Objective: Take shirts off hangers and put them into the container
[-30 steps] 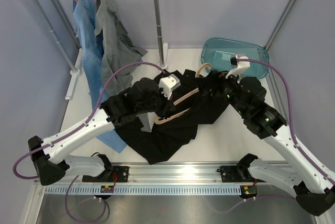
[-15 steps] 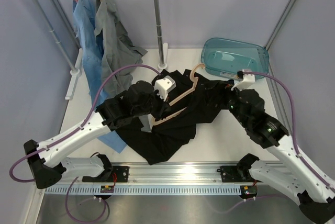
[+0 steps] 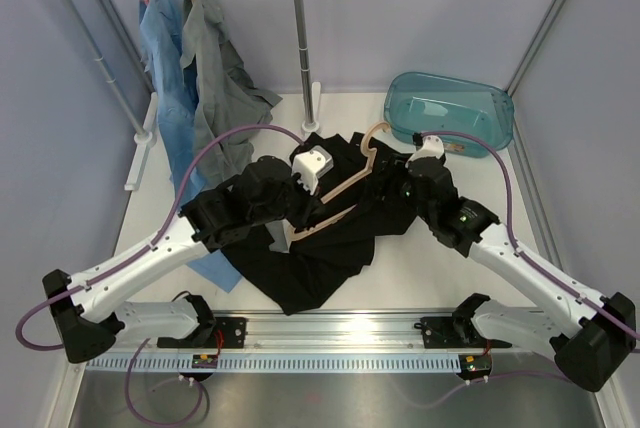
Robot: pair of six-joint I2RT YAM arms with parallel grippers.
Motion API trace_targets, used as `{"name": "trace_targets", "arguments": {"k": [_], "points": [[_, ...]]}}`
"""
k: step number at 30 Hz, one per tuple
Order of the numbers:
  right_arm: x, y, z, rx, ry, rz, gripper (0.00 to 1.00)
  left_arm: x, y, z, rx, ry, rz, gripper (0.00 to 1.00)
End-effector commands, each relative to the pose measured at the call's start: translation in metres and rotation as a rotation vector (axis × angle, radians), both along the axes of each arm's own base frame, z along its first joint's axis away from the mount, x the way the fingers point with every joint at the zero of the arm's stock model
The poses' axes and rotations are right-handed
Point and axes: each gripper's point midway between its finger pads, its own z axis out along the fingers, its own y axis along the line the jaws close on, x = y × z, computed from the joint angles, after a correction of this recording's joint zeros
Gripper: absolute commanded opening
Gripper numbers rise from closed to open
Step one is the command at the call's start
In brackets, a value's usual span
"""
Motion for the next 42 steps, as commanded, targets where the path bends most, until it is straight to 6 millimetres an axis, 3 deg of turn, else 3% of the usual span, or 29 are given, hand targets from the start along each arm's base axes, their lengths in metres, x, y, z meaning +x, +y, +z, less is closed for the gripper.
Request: {"name": "trace_targets", "arguments": {"k": [1,3,7,14,18,23,28,35,42], "points": [[0.015,0.008,0.026,0.07,-0.064,-0.028,0.44,0.002,0.003,0.027,-0.085,-0.064,0.022,0.0],[0.017,0.003,0.024,0.05,-0.063,-0.053,0.22,0.001,0.006,0.029,-0.093,-0.069,0.028,0.0],[0.02,-0.014,0.026,-0.007,-0.087,-0.113,0.01,0.003,0.015,0.023,-0.085,-0.073,0.069,0.0],[0.025,-0.054,0.034,-0.145,-0.106,-0.217,0.0,-0.016,0.034,0.011,-0.114,-0.043,0.078,0.0],[0.028,-0.077,0.032,-0.174,-0.094,-0.267,0.0,-0.028,0.062,0.008,-0.118,-0.046,0.126,0.0],[0.034,-0.103,0.017,-0.23,-0.046,-0.312,0.0,-0.038,0.088,-0.004,-0.096,-0.037,0.18,0.0],[0.034,-0.116,-0.007,-0.267,0.032,-0.326,0.0,-0.04,0.112,0.0,-0.082,-0.065,0.244,0.0],[0.024,-0.112,-0.043,-0.273,0.12,-0.293,0.0,-0.047,0.137,0.037,-0.198,-0.139,0.304,0.0],[0.004,-0.098,-0.073,-0.212,0.172,-0.205,0.0,-0.015,0.166,0.096,-0.234,-0.257,0.553,0.0]]}}
